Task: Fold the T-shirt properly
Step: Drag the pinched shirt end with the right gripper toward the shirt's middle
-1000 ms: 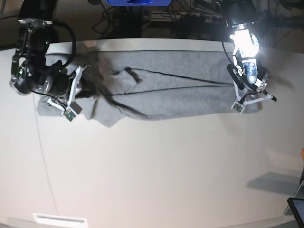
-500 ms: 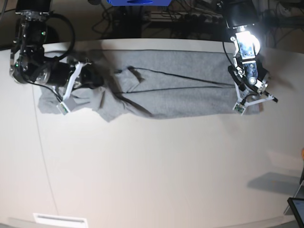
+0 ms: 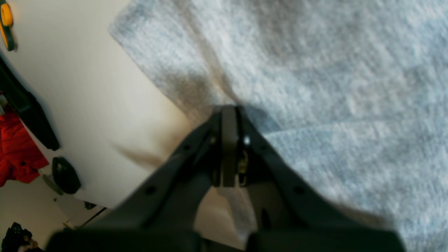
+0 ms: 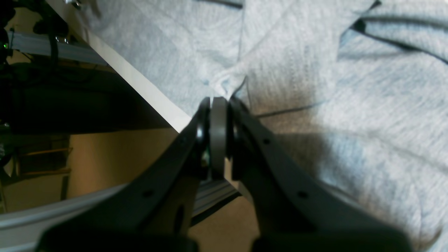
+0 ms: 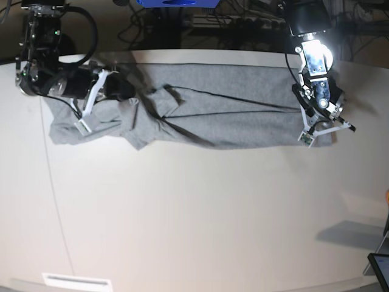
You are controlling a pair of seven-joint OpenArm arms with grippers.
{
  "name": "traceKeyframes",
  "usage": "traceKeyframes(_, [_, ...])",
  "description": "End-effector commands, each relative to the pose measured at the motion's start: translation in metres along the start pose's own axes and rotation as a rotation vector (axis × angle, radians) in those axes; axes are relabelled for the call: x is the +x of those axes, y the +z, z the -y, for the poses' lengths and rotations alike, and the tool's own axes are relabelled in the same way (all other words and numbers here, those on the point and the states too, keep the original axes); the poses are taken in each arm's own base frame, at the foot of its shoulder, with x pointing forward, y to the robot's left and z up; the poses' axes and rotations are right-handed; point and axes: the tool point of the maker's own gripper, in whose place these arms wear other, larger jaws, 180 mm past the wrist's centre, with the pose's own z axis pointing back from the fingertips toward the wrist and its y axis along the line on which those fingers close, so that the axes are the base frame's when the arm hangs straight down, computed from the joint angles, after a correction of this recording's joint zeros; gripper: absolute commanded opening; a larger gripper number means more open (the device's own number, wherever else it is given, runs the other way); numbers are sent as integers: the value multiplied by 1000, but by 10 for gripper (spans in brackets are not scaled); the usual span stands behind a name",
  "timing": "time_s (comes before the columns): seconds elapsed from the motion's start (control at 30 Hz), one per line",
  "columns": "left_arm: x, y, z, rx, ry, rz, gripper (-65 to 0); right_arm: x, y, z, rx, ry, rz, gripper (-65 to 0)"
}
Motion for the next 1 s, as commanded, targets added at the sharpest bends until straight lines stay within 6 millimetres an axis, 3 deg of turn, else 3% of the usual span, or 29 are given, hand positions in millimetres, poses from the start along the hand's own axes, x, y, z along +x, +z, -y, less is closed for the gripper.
traceKeyframes(0.0, [1, 0, 0, -13, -1, 6, -650, 6, 3, -2, 9, -8, 20, -647])
traceKeyframes(0.17, [1, 0, -1, -10, -3, 4, -650, 3, 1, 8, -20, -163, 15, -637])
traceKeyframes(0.4, [0, 0, -1, -10, -1, 4, -650, 4, 1, 8, -25, -182, 19, -428])
traceKeyframes(0.53, [0, 0, -1, -9, -2, 3, -650, 8, 3, 9, -43, -262, 28, -389])
traceKeyframes(0.73, [1, 1, -2, -6, -2, 4, -650, 42, 19, -7, -52, -142, 101, -386])
traceKeyframes(0.97, [0, 1, -2, -5, -4, 1, -650, 95, 21, -9, -39, -66, 217, -384])
